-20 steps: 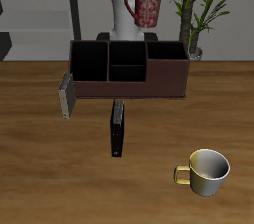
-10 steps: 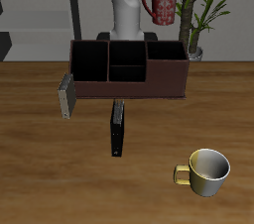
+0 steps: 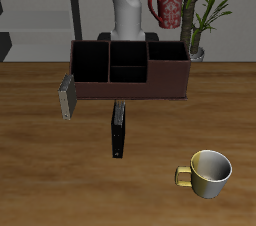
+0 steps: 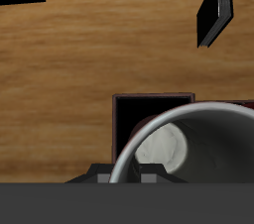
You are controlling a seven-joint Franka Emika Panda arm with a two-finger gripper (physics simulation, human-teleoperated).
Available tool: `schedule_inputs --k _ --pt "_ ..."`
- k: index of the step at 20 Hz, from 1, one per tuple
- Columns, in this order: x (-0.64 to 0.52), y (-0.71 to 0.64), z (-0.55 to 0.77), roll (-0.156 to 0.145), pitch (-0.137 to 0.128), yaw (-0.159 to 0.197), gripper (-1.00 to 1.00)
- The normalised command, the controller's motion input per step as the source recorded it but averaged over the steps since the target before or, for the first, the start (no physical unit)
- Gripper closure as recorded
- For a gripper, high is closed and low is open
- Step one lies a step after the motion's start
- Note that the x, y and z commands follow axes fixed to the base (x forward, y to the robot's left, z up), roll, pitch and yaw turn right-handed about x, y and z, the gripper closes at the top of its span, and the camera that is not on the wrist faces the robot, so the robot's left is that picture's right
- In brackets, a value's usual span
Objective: Place the red mug into the back desk caddy's right compartment
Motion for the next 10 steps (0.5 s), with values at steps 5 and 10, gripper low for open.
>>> schedule_inputs --k 5,10 --pt "0.00 0.01 -0.12 0.017 0.015 -0.018 1.00" --pt "0.05 -0.04 -0.21 -0.012 0.032 0.030 1.00"
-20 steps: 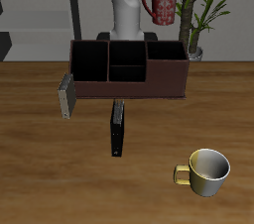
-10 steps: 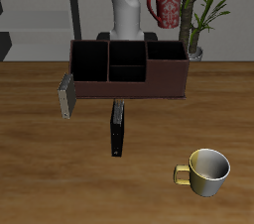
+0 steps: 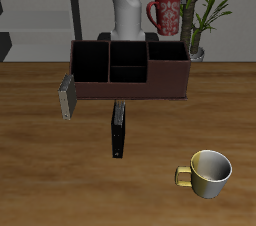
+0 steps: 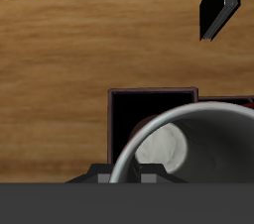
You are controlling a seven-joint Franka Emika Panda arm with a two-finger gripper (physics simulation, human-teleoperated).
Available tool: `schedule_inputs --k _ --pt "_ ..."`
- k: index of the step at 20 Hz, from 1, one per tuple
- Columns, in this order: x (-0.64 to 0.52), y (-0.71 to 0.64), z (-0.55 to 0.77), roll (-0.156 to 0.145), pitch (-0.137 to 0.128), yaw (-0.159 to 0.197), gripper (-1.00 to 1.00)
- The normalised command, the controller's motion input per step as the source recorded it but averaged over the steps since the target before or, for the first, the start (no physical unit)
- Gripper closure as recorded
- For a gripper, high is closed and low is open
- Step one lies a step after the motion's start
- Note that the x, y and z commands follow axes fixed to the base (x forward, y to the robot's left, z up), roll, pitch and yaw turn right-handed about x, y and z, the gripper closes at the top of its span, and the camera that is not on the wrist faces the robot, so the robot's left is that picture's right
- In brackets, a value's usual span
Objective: Place the red mug into the back desk caddy's right compartment
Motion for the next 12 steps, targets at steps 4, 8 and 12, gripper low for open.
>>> schedule_inputs --k 4,8,12 --pt "-0.02 -0.03 -0.18 0.001 0.012 0.072 1.00" --pt "-0.05 0.02 -0.18 0.008 0.009 0.079 1.00" --pt "0.01 0.02 -0.18 0.010 0.015 0.077 1.00"
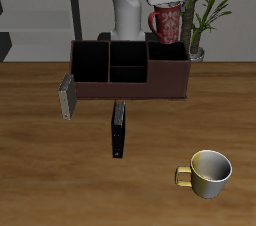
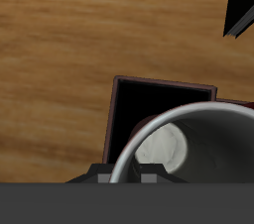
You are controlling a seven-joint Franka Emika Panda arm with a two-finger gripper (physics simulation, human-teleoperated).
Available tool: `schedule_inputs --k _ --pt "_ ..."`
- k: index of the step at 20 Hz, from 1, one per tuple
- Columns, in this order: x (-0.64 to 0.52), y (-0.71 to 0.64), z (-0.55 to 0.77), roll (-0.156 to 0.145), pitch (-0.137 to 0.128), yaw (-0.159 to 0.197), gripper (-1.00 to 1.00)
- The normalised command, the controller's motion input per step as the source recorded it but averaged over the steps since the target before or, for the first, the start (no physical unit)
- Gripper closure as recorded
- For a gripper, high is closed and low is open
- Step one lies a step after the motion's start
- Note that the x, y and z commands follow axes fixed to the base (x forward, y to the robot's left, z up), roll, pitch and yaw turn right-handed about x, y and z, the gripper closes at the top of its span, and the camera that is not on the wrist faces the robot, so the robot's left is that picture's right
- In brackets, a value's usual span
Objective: Place the red mug into the back desk caddy's right compartment
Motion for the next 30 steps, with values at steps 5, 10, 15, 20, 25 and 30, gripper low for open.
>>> schedule_inputs --k 5,10,15,20,25,30 --pt "0.00 0.01 -0.17 0.008 0.021 0.036 1.00" --pt "0.03 0.03 -0.12 0.009 0.012 0.018 1.00" --pt "0.04 0.10 -0.25 0.034 0.038 0.046 1.00" --pt "0.01 0.04 -0.35 0.038 0.047 0.056 1.00" --pt "-0.01 -0.06 -0.41 0.013 0.068 0.045 1.00" --pt "-0.01 0.00 -0.30 0.017 0.049 0.020 1.00"
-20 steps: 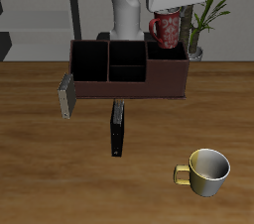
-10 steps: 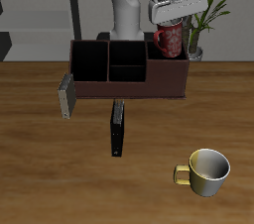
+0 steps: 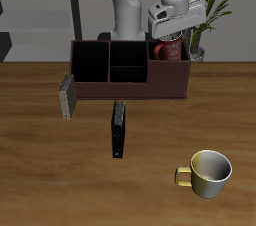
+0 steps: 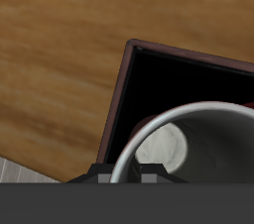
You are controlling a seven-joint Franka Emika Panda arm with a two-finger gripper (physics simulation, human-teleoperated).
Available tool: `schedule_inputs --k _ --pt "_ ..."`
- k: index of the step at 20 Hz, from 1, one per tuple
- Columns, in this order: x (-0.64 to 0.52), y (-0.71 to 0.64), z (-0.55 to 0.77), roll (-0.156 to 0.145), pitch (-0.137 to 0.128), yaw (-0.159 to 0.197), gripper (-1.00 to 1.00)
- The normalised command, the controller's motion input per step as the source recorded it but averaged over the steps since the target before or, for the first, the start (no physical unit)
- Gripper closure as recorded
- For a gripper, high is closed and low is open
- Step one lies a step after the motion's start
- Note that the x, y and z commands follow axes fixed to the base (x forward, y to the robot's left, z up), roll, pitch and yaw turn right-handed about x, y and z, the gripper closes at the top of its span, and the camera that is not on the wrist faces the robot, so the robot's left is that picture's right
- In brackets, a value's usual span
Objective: Place the red mug into the back desk caddy's right compartment
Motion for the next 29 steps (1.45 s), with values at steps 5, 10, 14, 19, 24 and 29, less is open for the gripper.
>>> schedule_inputs --k 5,10,14,19,24,29 --pt "0.08 -0.03 -0.32 0.001 0.053 0.020 1.00" --pt "0.10 -0.02 -0.29 -0.007 0.054 0.018 1.00" --pt "0.14 -0.05 -0.34 0.007 0.105 -0.018 1.00" --pt "0.05 -0.02 -0.11 0.019 0.032 0.004 -1.00" --pt "0.04 -0.11 0.02 -0.009 0.014 -0.018 -1.00" --pt "0.05 -0.38 0.14 -0.050 -0.026 -0.044 -1.00"
